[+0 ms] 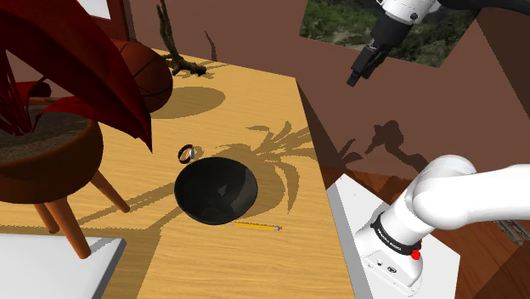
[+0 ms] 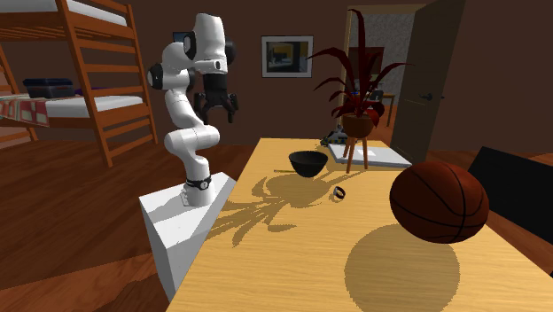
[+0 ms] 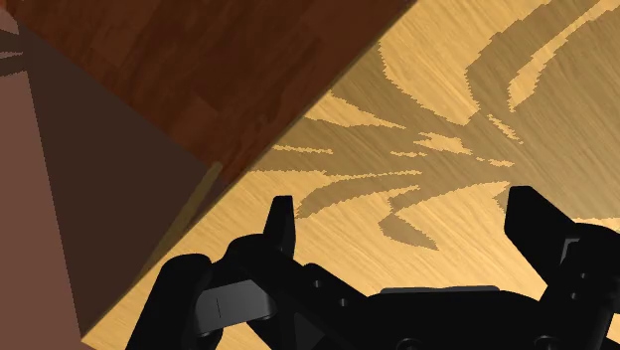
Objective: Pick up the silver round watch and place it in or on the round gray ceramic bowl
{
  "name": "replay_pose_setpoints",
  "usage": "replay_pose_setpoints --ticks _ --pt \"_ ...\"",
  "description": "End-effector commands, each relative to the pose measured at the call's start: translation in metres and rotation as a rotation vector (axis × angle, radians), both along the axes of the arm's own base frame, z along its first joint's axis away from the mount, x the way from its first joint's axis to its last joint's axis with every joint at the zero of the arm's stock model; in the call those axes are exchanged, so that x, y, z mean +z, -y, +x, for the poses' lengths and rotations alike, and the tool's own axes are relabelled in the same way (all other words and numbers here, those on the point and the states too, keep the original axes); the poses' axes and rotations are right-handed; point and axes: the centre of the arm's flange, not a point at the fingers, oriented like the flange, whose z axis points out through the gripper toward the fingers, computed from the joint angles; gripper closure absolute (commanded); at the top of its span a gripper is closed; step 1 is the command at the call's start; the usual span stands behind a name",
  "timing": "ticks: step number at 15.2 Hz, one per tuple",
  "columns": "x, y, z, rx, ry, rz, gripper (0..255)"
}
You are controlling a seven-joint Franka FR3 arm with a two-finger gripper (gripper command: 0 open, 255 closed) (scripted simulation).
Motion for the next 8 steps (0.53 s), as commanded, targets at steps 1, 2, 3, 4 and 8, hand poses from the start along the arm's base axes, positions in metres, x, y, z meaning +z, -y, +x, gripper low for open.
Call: replay_pose_setpoints --ticks 1,2,3,4,8 --pt "0.000 0.000 0.000 0.000 0.000 0.000 0" --pt "-0.006 -0.009 0.007 -0.008 -0.003 0.004 0" --pt "-0.013 -0.019 0.013 -0.017 -0.006 0.007 0" --pt "-0.019 -0.028 0.020 -0.025 -0.009 0.011 0" --pt "-0.045 -0.064 0.048 -0.058 -0.021 0.025 0"
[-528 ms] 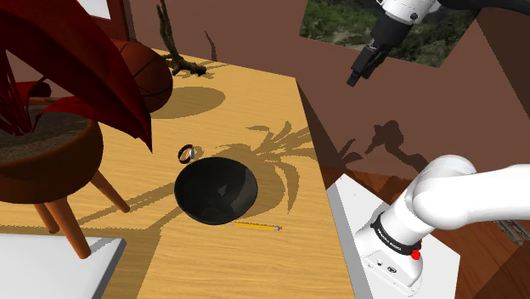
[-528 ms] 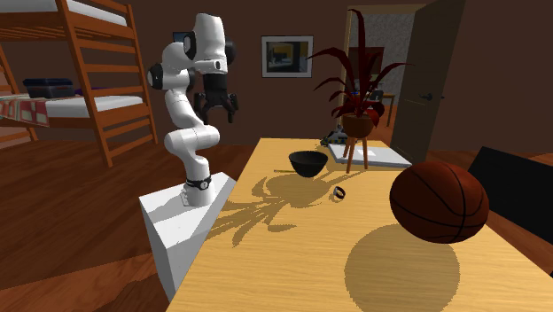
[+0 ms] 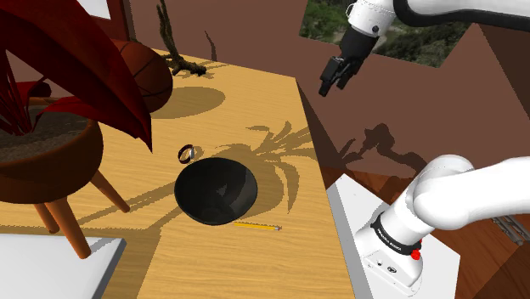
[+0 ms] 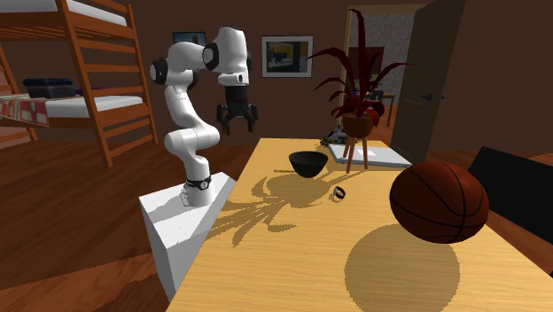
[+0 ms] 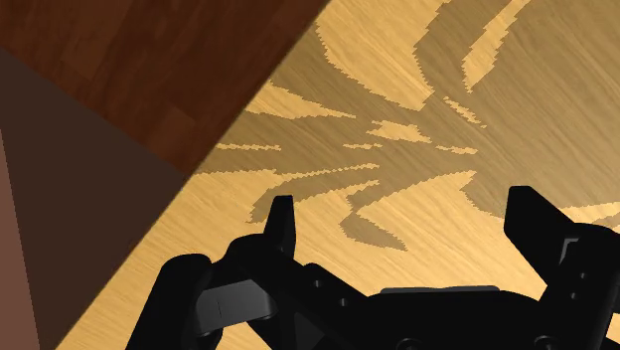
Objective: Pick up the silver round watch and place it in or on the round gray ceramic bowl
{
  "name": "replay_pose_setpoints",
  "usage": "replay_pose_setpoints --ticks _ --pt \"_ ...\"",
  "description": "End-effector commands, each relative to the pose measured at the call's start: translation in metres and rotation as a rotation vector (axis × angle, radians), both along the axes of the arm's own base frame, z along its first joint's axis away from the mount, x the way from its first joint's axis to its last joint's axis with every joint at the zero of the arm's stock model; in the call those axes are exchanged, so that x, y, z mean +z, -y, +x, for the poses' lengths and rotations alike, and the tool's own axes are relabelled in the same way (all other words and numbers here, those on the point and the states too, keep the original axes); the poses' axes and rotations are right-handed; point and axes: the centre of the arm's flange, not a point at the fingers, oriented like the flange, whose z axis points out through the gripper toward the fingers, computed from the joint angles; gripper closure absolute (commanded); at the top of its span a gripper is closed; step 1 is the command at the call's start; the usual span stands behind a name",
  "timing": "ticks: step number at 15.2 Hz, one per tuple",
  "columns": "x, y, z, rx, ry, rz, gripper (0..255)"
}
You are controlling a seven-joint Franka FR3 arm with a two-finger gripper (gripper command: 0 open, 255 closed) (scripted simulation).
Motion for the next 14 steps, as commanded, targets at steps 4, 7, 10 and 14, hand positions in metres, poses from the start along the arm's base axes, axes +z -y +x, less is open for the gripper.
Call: replay_pose_setpoints --ticks 4,7,10,14 --pt "-0.033 -0.044 0.036 -0.043 -0.014 0.019 0" --pt "-0.052 -0.071 0.058 -0.068 -0.022 0.030 0" --pt "-0.071 -0.097 0.081 -0.093 -0.031 0.040 0" --pt "-0.096 -0.132 0.112 -0.126 -0.043 0.055 0"
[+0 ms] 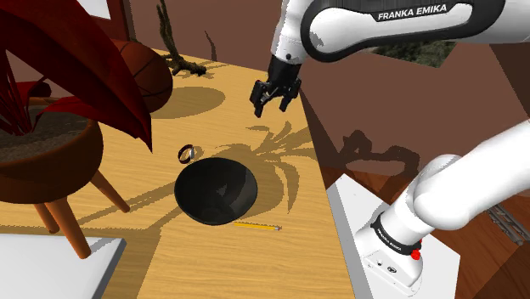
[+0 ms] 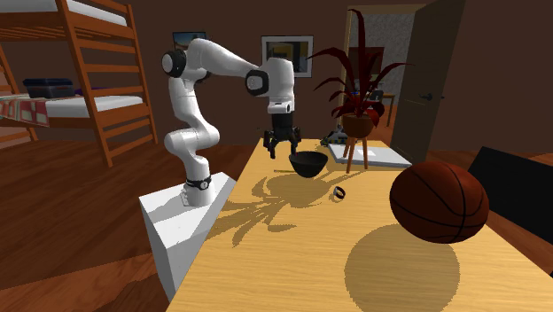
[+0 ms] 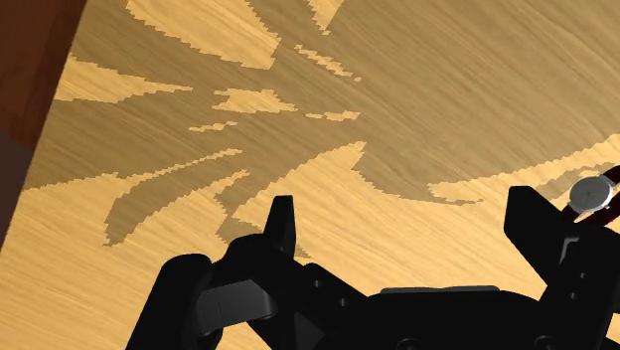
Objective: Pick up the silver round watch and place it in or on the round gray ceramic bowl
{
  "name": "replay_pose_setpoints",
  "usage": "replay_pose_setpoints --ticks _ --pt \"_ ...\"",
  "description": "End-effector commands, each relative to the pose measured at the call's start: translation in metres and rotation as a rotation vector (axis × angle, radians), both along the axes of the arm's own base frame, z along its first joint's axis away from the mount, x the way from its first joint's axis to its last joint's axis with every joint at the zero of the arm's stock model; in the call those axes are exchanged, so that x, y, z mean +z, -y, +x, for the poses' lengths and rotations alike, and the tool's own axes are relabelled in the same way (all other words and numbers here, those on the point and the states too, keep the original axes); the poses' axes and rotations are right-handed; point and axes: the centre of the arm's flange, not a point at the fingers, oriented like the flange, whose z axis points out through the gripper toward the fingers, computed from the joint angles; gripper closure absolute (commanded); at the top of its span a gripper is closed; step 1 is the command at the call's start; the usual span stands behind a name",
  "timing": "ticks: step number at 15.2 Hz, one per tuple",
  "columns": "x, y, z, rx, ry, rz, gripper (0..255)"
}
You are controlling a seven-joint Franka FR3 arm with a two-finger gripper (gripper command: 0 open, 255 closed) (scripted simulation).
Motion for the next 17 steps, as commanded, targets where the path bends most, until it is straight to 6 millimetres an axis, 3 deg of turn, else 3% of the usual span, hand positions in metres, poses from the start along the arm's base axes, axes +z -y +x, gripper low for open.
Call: replay_pose_setpoints --ticks 1,17 --pt "-0.013 -0.020 0.016 -0.018 -0.005 0.009 0" --pt "-0.112 -0.150 0.149 -0.151 -0.053 0.066 0"
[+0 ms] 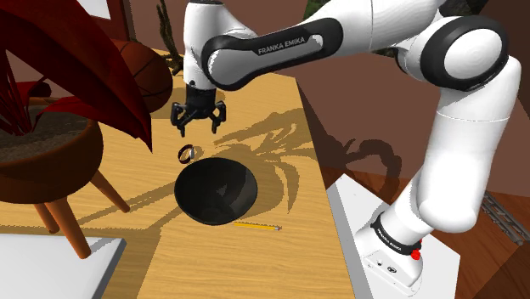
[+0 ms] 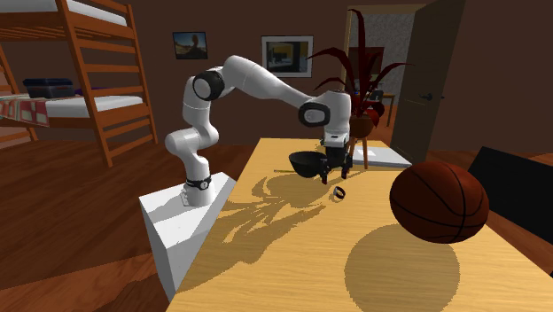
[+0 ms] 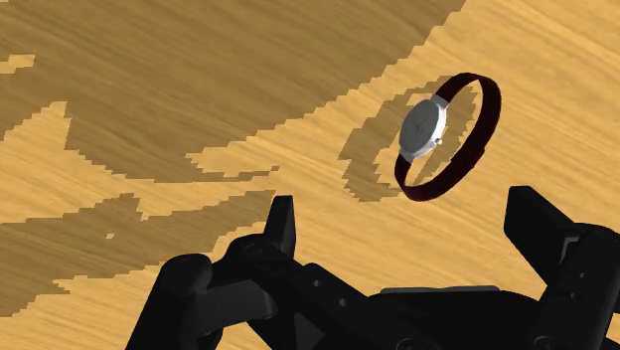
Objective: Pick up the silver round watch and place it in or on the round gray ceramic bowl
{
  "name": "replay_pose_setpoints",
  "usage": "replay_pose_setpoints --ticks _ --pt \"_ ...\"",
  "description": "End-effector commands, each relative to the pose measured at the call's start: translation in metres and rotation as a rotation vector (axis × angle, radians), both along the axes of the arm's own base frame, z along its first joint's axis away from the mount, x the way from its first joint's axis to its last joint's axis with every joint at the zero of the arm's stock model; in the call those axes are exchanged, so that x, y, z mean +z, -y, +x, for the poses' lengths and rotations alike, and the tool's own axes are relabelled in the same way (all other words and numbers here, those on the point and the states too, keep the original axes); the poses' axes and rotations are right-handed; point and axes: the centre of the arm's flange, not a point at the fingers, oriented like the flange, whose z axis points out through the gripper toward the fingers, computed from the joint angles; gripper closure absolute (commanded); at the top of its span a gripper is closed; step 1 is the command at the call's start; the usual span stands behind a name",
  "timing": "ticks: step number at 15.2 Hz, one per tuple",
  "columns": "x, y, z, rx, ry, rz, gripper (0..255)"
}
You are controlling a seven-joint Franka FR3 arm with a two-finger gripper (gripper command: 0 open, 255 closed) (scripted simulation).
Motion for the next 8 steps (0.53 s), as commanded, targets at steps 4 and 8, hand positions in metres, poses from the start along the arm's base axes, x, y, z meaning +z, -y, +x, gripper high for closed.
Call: replay_pose_setpoints --ticks 4,8 --pt "-0.027 -0.011 0.015 -0.016 -0.005 0.005 0" --pt "-0.048 -0.012 0.016 -0.016 -0.005 0.005 0"
